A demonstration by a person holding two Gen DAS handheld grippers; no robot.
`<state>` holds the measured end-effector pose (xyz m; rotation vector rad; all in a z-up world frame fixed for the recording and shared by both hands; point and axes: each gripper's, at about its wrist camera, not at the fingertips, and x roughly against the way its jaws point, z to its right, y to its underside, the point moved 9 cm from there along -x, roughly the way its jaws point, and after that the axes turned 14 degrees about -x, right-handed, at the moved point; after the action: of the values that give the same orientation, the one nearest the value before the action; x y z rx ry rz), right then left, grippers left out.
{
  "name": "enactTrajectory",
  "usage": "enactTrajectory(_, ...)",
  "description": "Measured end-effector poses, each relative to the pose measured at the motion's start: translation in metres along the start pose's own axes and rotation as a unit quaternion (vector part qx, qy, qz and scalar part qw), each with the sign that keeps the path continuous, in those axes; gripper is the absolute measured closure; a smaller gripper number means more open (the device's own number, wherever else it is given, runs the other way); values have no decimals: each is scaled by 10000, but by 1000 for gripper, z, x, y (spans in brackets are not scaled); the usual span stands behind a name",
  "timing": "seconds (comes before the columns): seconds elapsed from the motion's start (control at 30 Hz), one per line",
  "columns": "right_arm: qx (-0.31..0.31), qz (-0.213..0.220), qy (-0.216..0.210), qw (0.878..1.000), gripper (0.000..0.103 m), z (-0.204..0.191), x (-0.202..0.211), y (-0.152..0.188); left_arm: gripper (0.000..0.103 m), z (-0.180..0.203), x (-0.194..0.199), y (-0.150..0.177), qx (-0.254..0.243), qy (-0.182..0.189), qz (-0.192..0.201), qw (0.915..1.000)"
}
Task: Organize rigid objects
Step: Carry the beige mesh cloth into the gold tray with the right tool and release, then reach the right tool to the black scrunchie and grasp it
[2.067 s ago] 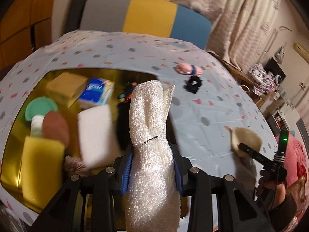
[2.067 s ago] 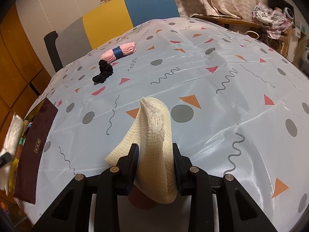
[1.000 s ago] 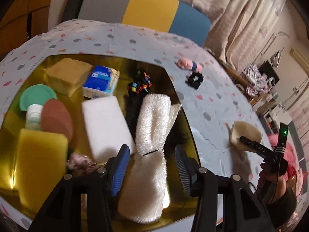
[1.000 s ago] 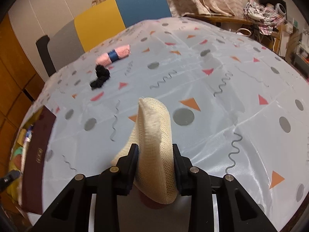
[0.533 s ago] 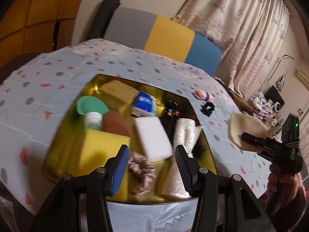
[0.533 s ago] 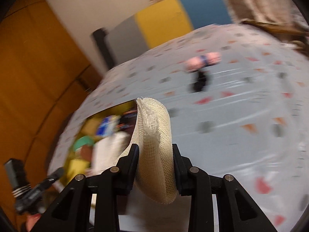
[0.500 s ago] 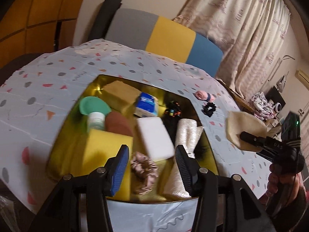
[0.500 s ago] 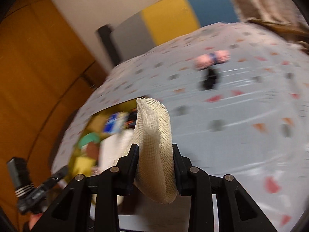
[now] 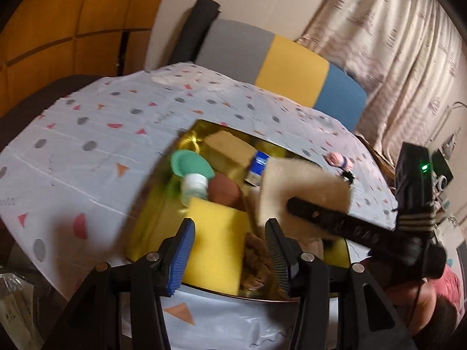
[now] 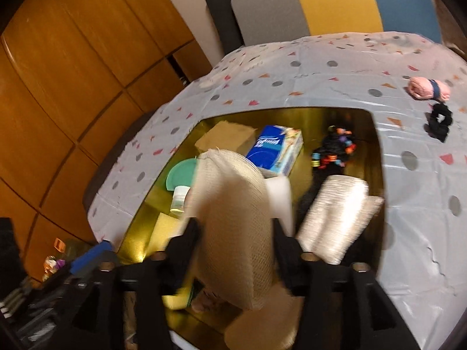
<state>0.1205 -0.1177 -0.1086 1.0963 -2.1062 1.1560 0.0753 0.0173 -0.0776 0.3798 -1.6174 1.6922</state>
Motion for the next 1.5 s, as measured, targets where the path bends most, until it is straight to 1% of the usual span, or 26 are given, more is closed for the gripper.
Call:
enactTrajectory(0.03, 17, 14, 80, 10000, 33, 0, -4, 1, 53, -3, 1, 0, 3, -45, 13, 10000)
enactTrajectory(0.13, 52, 61, 152, 9999, 32, -1, -3, 1, 53, -8, 5, -2, 0, -153, 47, 9999)
enactTrajectory(0.3, 162, 518, 245, 9982, 27, 5, 28, -8, 53, -9, 1, 0, -19, -295, -20, 9996)
enactTrajectory(0.4, 193, 711, 312, 9968, 25, 11, 43, -12, 53, -4, -1, 3, -31, -198, -28, 9998)
enactTrajectory(0.53, 244, 845, 423, 9952, 25, 21, 57, -11, 53, 8, -3, 2, -246, -285, -98, 9992)
enactTrajectory(0.63, 253, 946, 580, 9935, 25, 34, 67, -12, 53, 19, -2, 0, -473, -461, -120, 9977)
enactTrajectory(0.7, 236, 992, 673, 9925, 25, 43, 72, -14, 53, 27, -4, -2, -655, -612, -228, 9957)
enactTrajectory(0.8, 155, 1048, 800, 9911, 25, 63, 80, -16, 53, 44, -12, -4, -986, -727, -486, 9913)
enactTrajectory(0.93, -25, 1091, 911, 9898, 24, 90, 89, -17, 53, 68, -15, -9, -1213, -687, -519, 9889)
enactTrajectory(1.03, -155, 1131, 1058, 9878, 23, 114, 95, -18, 53, 84, -19, -14, -1364, -748, -562, 9862)
enactTrajectory(1.13, -371, 1147, 1303, 9841, 23, 148, 99, -20, 53, 102, -27, -18, -1520, -778, -611, 9834)
enactTrajectory(1.23, -687, 1103, 1592, 9786, 23, 192, 102, -27, 53, 120, -39, -20, -1637, -723, -715, 9813)
enactTrajectory(1.27, -757, 1084, 1631, 9777, 23, 203, 102, -30, 53, 126, -44, -21, -1661, -689, -761, 9808)
enactTrajectory(1.37, -924, 1038, 1794, 9739, 23, 236, 103, -50, 53, 146, -59, -23, -1717, -436, -924, 9798)
enactTrajectory(1.43, -916, 1079, 1870, 9721, 23, 250, 101, -70, 53, 154, -66, -27, -1711, -370, -962, 9798)
enactTrajectory(1.5, -793, 1185, 1934, 9707, 23, 259, 96, -99, 53, 162, -71, -33, -1722, -297, -957, 9800)
